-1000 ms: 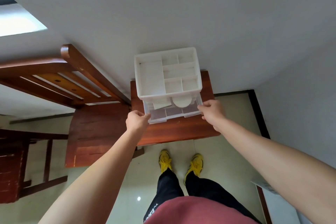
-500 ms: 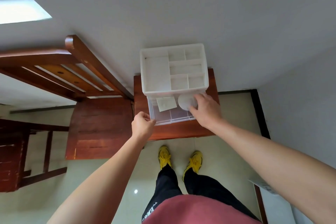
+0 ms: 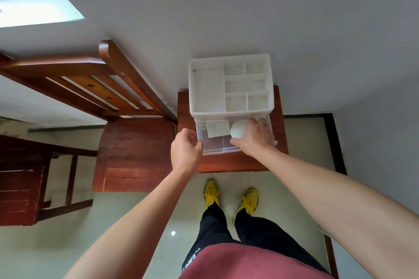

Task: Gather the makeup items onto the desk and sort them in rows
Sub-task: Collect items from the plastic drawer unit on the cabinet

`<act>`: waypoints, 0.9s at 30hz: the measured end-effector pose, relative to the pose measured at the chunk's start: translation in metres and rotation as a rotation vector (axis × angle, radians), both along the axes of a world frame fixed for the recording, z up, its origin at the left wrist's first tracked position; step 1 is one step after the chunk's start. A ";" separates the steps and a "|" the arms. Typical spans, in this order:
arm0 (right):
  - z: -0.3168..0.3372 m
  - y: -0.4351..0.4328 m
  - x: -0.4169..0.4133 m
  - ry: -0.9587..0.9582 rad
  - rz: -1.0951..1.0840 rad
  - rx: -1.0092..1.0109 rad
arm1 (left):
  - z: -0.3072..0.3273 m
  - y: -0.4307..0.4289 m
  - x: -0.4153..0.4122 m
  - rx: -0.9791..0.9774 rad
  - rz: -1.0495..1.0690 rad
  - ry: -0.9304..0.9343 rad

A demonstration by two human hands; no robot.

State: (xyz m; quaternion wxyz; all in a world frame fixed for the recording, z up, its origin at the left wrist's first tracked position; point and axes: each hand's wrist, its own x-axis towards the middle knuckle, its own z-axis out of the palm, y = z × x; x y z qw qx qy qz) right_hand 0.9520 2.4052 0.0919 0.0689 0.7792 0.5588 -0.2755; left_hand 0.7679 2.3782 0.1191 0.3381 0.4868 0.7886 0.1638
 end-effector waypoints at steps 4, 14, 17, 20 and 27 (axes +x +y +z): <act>0.012 -0.003 0.009 0.099 -0.026 0.021 | 0.004 0.008 0.011 0.073 -0.024 -0.024; 0.032 -0.029 0.077 0.426 -0.332 0.151 | -0.031 0.039 0.067 -0.228 -0.109 0.107; 0.025 -0.037 0.088 0.524 -0.419 0.123 | -0.044 0.043 0.084 -0.208 -0.110 0.281; 0.016 -0.046 0.094 0.597 -0.508 0.101 | -0.055 0.042 0.098 -0.156 -0.167 0.450; 0.008 -0.054 0.100 0.844 -0.676 0.081 | -0.057 0.042 0.100 -0.162 -0.171 0.416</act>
